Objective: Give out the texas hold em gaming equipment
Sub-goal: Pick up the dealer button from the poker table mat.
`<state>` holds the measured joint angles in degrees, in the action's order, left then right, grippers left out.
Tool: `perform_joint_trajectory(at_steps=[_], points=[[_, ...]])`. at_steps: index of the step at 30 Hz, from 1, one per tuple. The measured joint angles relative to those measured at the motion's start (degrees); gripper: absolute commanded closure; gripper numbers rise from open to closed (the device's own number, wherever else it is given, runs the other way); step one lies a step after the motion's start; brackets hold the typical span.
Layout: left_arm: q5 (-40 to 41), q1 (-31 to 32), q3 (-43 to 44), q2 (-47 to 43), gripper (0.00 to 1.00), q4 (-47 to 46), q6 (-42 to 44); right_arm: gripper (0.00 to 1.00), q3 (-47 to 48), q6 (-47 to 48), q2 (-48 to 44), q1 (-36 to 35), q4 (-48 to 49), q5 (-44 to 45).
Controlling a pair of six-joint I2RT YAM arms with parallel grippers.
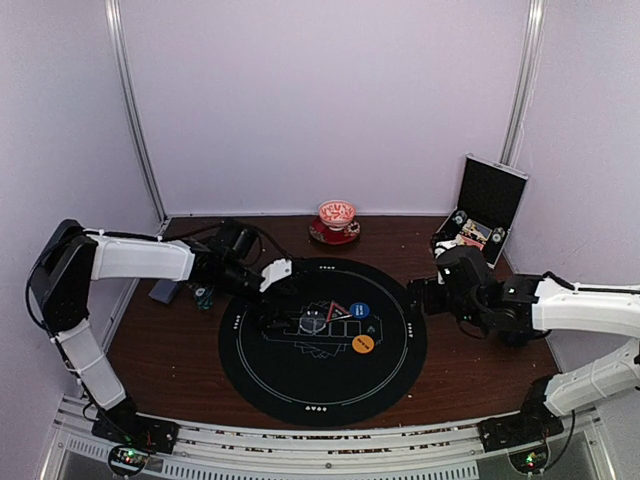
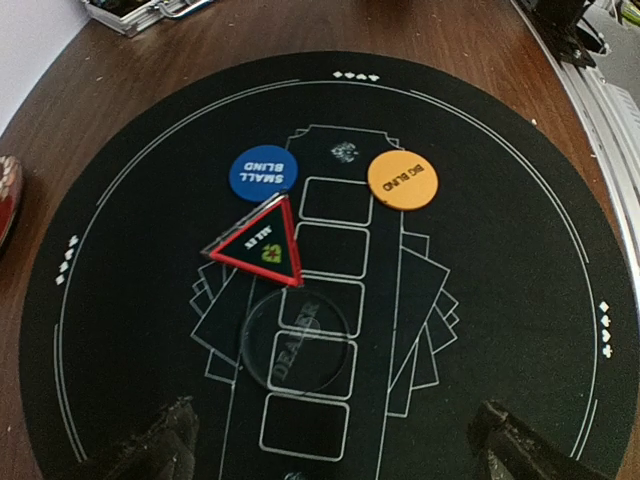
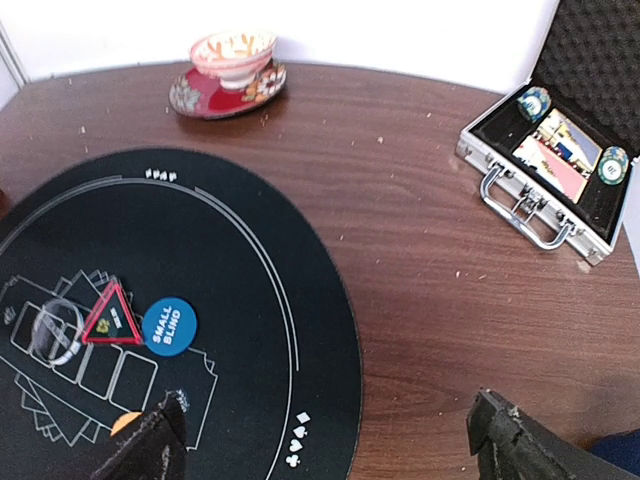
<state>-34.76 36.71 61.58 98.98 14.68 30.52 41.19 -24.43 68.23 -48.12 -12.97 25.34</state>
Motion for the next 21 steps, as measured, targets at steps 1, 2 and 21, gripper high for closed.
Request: perform_joint_trajectory(at_steps=[1, 2, 21], points=[[0.5, 1.1, 0.8, 1.0, 0.02, 0.6, 0.2, 0.0, -0.5, 0.0, -1.1, 0.0, 0.5, 0.3], [0.9, 2.0, 1.6, 1.9, 0.02, 1.0, 0.4, 0.0, -0.9, 0.0, -1.9, 0.1, 0.9, 0.4], [10.6, 7.6, 11.0, 15.3, 0.12, 6.0, 0.6, 0.0, -2.0, 0.0, -2.4, 0.4, 3.1, 0.6]])
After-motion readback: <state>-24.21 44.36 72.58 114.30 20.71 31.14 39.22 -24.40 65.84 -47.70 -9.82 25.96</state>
